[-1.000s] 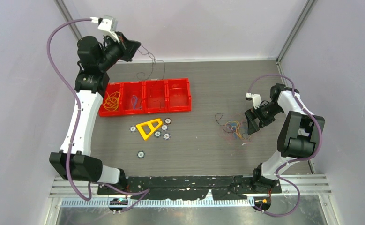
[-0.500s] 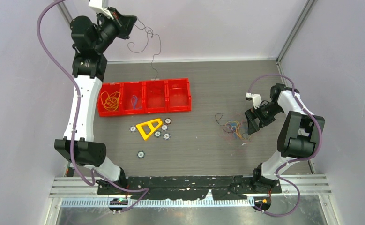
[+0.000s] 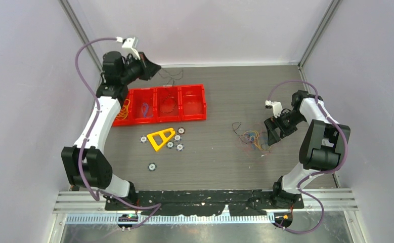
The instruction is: Untangle the cables
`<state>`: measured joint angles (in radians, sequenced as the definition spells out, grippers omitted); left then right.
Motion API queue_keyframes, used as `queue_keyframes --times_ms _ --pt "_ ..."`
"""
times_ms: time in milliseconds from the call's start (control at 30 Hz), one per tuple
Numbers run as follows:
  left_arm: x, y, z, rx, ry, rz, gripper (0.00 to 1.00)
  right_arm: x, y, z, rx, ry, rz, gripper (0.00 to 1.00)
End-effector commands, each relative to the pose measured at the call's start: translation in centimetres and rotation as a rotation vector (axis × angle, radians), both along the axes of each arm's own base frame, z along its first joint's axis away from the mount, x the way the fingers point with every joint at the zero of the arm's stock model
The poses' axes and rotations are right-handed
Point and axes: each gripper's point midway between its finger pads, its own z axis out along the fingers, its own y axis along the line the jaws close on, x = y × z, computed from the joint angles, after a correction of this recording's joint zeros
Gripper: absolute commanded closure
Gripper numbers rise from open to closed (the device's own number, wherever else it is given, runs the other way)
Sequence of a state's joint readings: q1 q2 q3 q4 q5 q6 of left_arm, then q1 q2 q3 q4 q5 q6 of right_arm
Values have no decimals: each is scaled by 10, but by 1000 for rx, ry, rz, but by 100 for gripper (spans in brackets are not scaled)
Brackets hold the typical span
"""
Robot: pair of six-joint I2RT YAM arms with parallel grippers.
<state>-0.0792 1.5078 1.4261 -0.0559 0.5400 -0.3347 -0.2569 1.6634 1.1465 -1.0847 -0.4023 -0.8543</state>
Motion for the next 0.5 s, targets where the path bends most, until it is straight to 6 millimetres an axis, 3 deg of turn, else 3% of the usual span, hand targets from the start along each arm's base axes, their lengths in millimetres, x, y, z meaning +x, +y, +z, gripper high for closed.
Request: queue_keyframes --times_ms 0,167,300,467 --pt "-36 -5 25 1 -123 -54 100 6 0 4 -3 -17 6 5" --pt "-39 2 -19 -11 -14 -24 100 6 1 4 0 -19 5 5" --pt "-41 19 -50 -11 72 33 100 2 -1 4 -14 -22 15 5" --pt "-55 48 -71 11 90 71 100 -1 -3 2 -24 -24 21 5"
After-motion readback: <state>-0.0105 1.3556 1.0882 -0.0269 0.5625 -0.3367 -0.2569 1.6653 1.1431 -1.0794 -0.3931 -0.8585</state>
